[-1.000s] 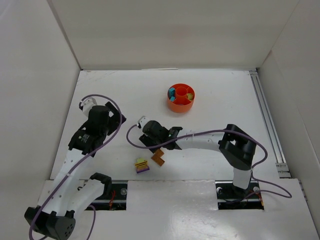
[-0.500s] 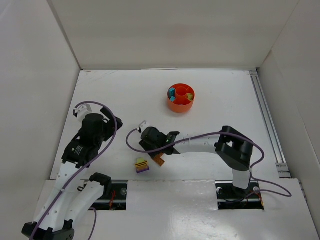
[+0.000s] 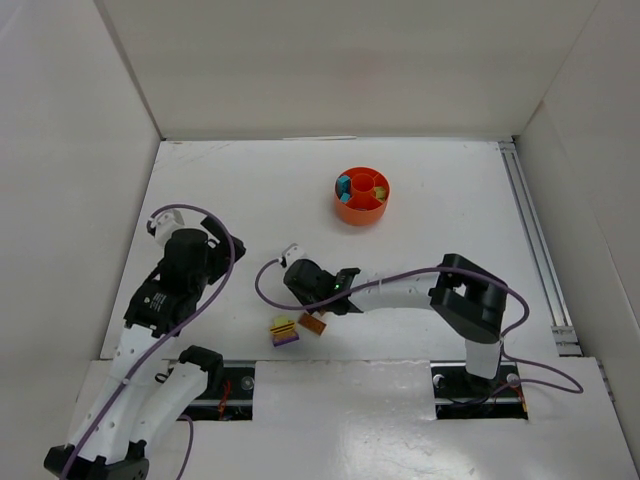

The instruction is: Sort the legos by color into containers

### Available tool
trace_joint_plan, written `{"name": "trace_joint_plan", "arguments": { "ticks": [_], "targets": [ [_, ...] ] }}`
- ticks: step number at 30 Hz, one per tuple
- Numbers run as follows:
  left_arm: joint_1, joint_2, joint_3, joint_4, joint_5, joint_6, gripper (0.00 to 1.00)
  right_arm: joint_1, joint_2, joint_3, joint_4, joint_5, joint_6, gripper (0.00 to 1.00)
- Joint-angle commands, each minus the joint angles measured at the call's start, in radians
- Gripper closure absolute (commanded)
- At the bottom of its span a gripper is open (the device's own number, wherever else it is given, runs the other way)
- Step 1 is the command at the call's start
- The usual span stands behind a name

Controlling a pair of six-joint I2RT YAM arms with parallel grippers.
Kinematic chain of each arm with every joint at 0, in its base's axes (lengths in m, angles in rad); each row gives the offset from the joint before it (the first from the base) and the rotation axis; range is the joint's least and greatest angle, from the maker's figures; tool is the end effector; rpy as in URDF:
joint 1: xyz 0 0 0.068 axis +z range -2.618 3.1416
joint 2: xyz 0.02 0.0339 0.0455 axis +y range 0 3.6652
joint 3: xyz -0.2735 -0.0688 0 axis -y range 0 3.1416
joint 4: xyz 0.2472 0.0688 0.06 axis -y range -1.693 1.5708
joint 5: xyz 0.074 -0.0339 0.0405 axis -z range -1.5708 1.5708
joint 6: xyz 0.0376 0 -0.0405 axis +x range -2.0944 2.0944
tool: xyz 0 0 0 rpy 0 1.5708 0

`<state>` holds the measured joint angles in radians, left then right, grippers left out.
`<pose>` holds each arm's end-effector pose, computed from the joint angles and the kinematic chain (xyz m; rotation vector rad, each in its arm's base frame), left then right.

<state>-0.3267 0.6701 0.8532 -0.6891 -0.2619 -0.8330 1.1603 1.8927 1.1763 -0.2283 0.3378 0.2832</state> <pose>0.1303 -0.0339 0.3339 -0.6777 1.9748 -0.4426 0.1697 0.3586 0.1672 -0.9174 2.2744 0.2102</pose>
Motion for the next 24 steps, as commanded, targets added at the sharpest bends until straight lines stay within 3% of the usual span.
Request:
{"name": "trace_joint_plan", "arguments": {
  "ticks": [1, 7, 11, 15, 24],
  "targets": [
    [0.002, 0.0, -0.02, 0.028, 0.0, 0.002, 0.01, 0.006, -0.029, -0.012, -0.026, 0.067, -0.067, 0.76],
    [0.002, 0.055, -0.029, 0.117, 0.07, 0.053, 0.01, -0.051, -0.112, 0.072, 0.036, 0.077, -0.232, 0.78],
    [0.002, 0.111, -0.01, 0.186, 0.118, 0.104, 0.01, -0.199, -0.176, 0.094, 0.096, 0.024, -0.326, 0.79],
    [0.002, 0.189, 0.012, 0.244, 0.141, 0.146, 0.01, -0.35, -0.234, 0.103, 0.22, -0.176, -0.505, 0.79],
    [0.012, 0.353, 0.112, 0.358, 0.251, 0.264, 0.01, -0.632, -0.172, 0.167, 0.487, -0.641, -0.633, 0.77]
  ]
}}
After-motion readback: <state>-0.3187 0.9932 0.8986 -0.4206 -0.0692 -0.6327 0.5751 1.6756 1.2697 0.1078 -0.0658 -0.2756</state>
